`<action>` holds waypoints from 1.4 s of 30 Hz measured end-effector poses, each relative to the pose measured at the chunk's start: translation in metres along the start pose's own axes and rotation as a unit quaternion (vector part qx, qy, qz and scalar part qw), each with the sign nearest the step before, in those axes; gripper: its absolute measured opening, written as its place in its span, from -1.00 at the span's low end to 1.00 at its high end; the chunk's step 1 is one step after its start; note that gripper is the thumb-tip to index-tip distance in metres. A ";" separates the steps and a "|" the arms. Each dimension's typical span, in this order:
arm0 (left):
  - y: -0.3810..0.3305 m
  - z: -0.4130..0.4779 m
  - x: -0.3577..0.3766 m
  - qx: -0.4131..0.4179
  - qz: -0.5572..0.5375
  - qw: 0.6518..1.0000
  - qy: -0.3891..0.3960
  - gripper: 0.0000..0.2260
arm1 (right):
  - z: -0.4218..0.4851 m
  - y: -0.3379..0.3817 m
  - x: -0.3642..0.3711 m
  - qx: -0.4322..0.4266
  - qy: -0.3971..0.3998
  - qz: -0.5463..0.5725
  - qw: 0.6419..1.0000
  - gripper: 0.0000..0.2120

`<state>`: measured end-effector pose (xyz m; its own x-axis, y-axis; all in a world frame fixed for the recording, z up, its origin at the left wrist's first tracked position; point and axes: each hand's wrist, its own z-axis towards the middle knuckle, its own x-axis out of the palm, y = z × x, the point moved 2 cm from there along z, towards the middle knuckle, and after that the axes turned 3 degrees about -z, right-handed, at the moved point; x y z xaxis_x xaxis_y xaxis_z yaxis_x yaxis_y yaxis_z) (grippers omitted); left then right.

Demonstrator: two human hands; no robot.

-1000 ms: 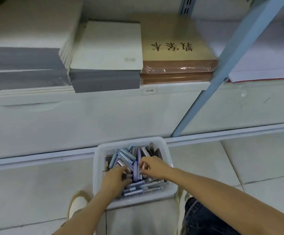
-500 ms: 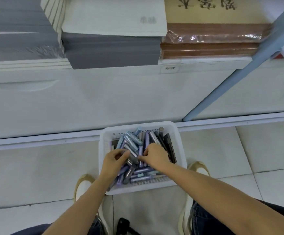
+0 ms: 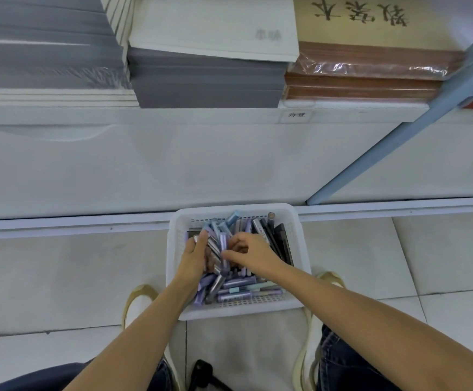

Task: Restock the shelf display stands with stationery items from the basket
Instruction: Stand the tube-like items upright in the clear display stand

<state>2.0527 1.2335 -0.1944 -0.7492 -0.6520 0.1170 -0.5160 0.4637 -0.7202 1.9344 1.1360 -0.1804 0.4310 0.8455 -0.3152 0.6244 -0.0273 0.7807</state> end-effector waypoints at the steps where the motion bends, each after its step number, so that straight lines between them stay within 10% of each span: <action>1: -0.004 -0.003 0.001 0.016 0.003 1.000 0.017 -0.54 | -0.001 0.003 0.005 -0.019 0.013 0.006 1.000 -0.86; 14: -0.027 -0.002 -0.029 0.121 0.000 0.992 -0.047 -0.78 | 0.020 0.047 0.011 -0.070 0.052 0.086 0.993 -0.81; 18: -0.024 0.006 -0.053 0.113 -0.010 0.985 -0.132 -0.69 | 0.032 0.032 -0.005 -0.037 -0.114 -0.139 0.983 -0.64; 24: -0.006 0.007 -0.063 0.067 -0.004 0.993 -0.101 -0.75 | 0.039 0.008 0.037 -0.049 -0.015 -0.310 0.949 -0.23; 33: -0.010 0.006 -0.060 0.063 -0.001 0.996 -0.068 -0.78 | 0.050 -0.005 0.038 -0.075 -0.016 -0.212 0.974 -0.80; 42: -0.013 0.003 -0.041 0.032 0.032 0.997 -0.058 -0.90 | 0.036 0.012 0.009 -0.076 -0.069 -0.070 0.992 -0.76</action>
<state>2.0909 1.2524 -0.1918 -0.7250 -0.6887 -0.0080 -0.4381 0.4701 -0.7662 1.9691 1.1240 -0.1934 0.4390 0.7536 -0.4893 0.5831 0.1754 0.7933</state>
